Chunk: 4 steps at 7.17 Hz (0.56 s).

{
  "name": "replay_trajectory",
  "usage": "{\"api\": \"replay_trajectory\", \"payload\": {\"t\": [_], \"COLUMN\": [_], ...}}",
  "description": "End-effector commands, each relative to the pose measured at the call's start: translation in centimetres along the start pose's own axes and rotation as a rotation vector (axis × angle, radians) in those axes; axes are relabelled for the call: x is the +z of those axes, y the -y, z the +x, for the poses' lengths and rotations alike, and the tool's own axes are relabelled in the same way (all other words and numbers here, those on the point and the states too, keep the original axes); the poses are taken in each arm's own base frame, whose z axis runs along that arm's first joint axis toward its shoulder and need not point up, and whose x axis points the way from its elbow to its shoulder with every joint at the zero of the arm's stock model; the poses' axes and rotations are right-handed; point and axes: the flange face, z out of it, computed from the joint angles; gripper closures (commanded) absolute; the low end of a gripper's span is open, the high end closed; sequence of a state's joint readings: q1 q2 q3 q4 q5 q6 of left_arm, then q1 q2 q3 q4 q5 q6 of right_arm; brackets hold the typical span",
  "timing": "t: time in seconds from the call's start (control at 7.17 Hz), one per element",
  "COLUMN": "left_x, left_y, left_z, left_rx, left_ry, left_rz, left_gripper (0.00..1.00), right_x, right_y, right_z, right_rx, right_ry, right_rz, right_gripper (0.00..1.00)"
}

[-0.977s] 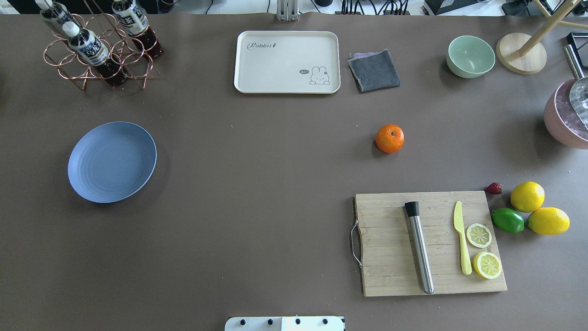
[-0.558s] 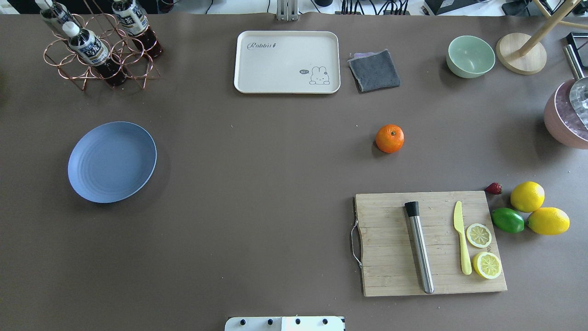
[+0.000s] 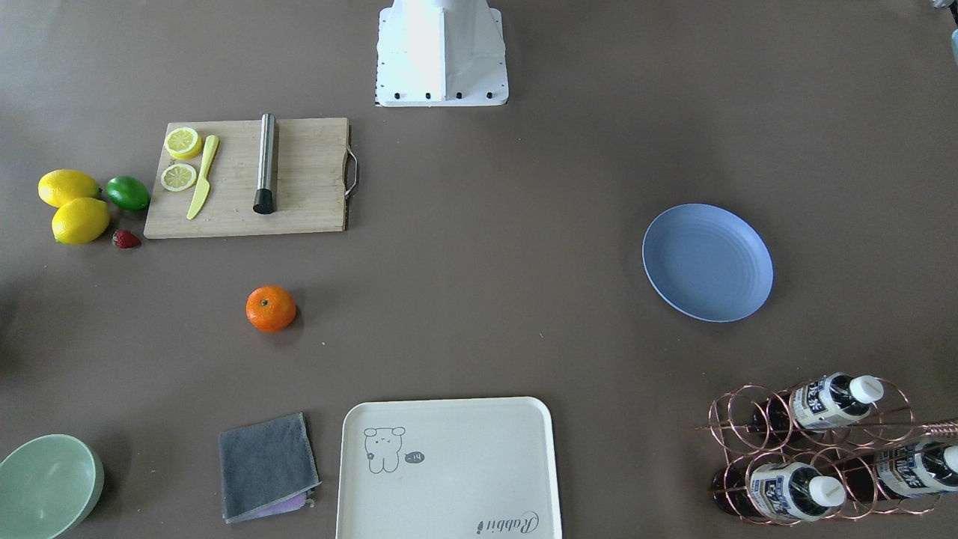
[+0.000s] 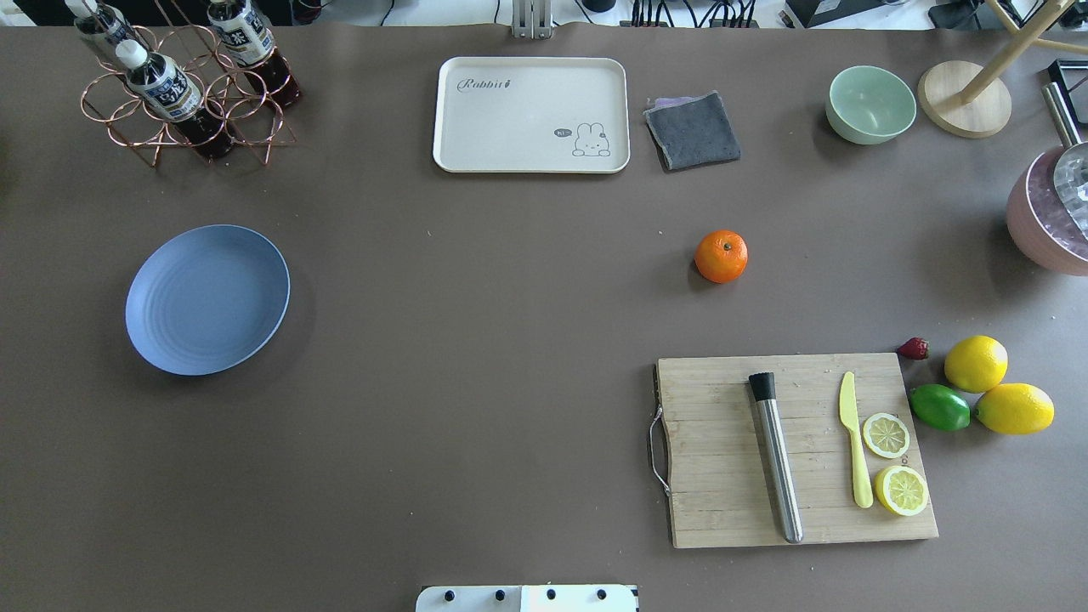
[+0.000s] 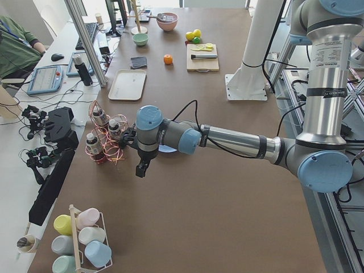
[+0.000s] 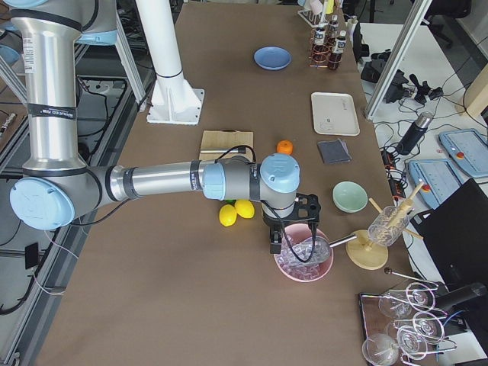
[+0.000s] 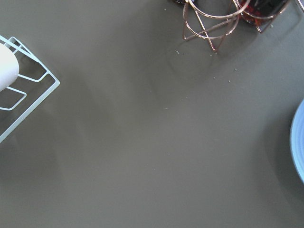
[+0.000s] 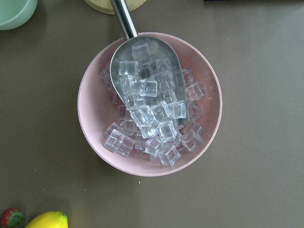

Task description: Pick orange to plate

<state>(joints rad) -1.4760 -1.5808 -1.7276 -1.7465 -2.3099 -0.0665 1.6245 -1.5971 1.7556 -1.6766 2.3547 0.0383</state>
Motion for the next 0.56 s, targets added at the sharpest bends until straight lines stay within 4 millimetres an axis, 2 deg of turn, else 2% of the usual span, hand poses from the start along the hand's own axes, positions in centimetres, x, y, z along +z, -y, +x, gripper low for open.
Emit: {"api": "replay_trajectory", "payload": {"t": [0.0, 0.14, 0.42], "left_x": [0.2, 0.3, 1.4], "left_y": [-0.8, -0.3, -1.4], "left_z": [-0.1, 0.0, -1.0], "left_rx": [-0.02, -0.002, 0.025], "left_ry": [-0.016, -0.034, -0.037], "left_rz": [0.018, 0.031, 0.063], "left_gripper": [0.02, 0.02, 0.02], "right_x": [-0.3, -0.3, -0.3], "right_y": [0.1, 0.2, 0.1], "right_z": [-0.3, -0.4, -0.4], "right_rx": [-0.001, -0.003, -0.003], "right_ry": [0.0, 0.0, 0.009], "right_rz": [0.006, 0.007, 0.007], "right_gripper": [0.0, 0.0, 0.0]}}
